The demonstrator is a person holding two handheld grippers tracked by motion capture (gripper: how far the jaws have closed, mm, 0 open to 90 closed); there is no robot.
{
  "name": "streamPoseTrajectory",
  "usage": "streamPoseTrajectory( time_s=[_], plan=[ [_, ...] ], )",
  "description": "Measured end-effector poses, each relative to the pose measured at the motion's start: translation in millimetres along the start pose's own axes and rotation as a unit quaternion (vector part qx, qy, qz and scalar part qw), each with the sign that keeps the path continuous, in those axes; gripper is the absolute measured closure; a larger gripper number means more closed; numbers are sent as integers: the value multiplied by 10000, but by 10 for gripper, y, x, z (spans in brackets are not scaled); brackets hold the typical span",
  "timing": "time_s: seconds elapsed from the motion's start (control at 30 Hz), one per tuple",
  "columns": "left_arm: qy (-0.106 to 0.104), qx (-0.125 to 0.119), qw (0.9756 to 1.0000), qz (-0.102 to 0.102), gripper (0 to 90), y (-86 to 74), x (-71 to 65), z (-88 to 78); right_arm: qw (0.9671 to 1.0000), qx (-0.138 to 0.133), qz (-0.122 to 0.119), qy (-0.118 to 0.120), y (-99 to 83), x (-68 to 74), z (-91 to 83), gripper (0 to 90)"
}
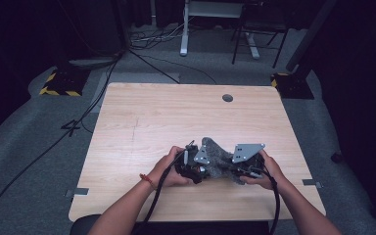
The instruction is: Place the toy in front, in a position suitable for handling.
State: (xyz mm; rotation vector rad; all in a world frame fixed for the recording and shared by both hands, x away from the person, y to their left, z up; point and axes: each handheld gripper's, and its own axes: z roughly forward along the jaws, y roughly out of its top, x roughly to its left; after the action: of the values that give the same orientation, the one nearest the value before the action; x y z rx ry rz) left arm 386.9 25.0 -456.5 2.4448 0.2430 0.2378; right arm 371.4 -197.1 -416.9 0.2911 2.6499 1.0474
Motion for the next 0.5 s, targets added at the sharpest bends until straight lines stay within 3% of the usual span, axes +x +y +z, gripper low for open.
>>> streamPoseTrajectory(
  time_s=[0.03,0.1,0.37,0.5],
  plan=[
    [-65,-6,10000,2,338,2,-3,2,9999,-36,117,-32,-30,-37,5,793],
    [-135,12,9999,25,339,8,-15,15,9998,-33,129,-139,-30,-50,17,791],
    [-81,197,9994,288,338,58,-88,86,9995,-293,88,-118,72,1,53,793],
    [-21,212,9991,377,338,63,-105,79,9991,-408,-36,91,192,109,107,792]
  ],
)
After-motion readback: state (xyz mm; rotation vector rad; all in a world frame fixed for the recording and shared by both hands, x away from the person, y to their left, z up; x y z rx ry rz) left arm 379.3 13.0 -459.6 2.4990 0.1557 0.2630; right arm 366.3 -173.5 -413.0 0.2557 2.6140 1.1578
